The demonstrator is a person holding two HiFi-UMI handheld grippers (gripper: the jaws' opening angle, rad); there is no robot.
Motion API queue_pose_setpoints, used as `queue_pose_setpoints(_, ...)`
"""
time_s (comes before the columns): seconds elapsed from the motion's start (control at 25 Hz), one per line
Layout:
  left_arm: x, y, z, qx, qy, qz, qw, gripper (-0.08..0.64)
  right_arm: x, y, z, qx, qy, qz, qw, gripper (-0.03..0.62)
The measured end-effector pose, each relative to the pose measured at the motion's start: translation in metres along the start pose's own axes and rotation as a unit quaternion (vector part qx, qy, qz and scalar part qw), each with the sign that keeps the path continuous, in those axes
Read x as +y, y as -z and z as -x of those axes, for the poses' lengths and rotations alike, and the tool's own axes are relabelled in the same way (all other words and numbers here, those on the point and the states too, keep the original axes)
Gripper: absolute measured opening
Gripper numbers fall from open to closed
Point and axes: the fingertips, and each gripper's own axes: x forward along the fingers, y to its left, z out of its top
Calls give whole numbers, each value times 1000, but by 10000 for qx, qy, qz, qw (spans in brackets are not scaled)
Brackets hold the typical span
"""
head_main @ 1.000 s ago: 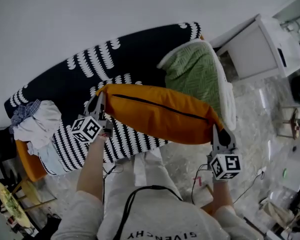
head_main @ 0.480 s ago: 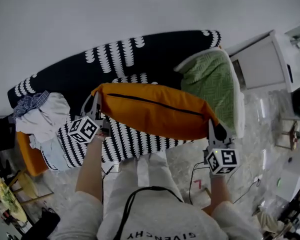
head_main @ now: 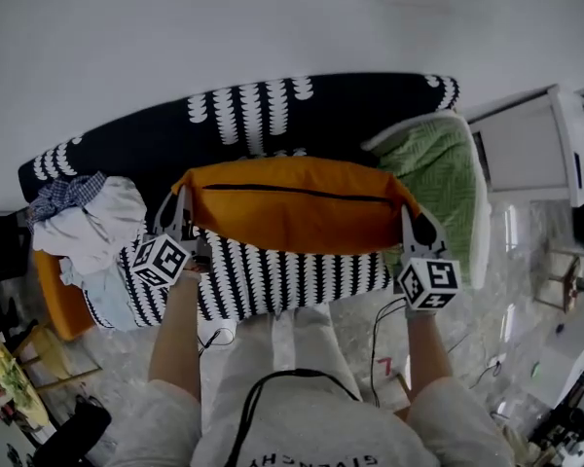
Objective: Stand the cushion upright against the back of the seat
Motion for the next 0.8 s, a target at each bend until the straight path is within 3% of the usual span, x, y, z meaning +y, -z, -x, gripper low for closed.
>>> queue_pose_setpoints(0.4, -11, -8, -16, -255, -50, 155, 9995, 67, -32, -1, -72, 6, -15, -327, 9995, 48)
queue_pose_setpoints(0.8, -3, -16, -34, -260, -275, 13, 9993, 67, -39, 1, -137, 253, -219, -394, 9987, 48)
